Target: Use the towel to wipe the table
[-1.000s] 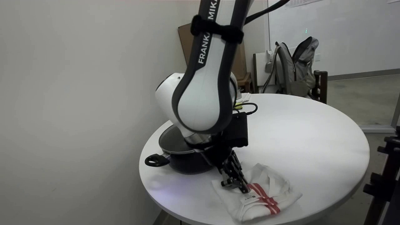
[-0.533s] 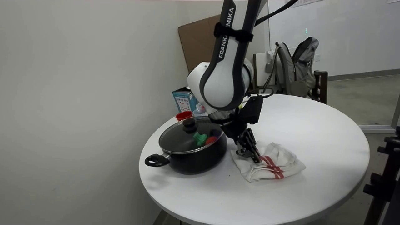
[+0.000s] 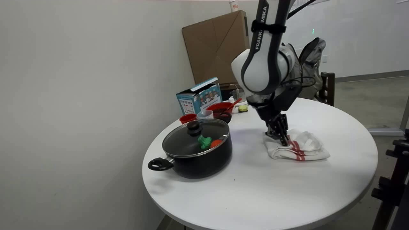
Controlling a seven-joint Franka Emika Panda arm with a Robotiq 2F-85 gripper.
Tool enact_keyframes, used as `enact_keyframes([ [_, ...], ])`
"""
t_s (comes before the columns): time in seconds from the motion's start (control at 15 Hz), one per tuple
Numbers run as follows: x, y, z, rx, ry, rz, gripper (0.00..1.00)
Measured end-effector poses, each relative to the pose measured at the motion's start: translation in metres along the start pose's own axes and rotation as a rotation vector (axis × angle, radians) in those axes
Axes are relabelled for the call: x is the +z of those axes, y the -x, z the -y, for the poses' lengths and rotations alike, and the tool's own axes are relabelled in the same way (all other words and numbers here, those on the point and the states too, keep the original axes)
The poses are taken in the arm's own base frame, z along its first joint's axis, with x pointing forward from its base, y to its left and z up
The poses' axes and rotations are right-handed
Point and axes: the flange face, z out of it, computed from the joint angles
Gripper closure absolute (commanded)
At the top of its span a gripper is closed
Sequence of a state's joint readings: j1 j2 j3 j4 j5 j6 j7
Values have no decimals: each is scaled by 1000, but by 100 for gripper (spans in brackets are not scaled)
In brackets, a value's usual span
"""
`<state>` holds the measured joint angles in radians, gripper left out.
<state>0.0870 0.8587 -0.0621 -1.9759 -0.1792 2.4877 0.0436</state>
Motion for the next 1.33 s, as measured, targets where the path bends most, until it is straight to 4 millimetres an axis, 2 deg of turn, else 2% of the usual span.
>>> enact_keyframes([
  [0.2, 18, 34, -70, 161, -39, -31, 96],
  [0.33, 32, 61, -109, 262, -65, -48, 96],
  [0.47, 44, 88, -137, 354, -89, -61, 96],
  [0.67, 59, 123, -164, 469, -124, -77, 96],
  [0.87, 67, 143, -174, 528, -143, -83, 96],
  [1.0, 66, 142, -172, 524, -142, -85, 96],
  [1.13, 60, 133, -160, 492, -137, -96, 96],
  [1.33, 34, 97, -124, 388, -105, -144, 96],
])
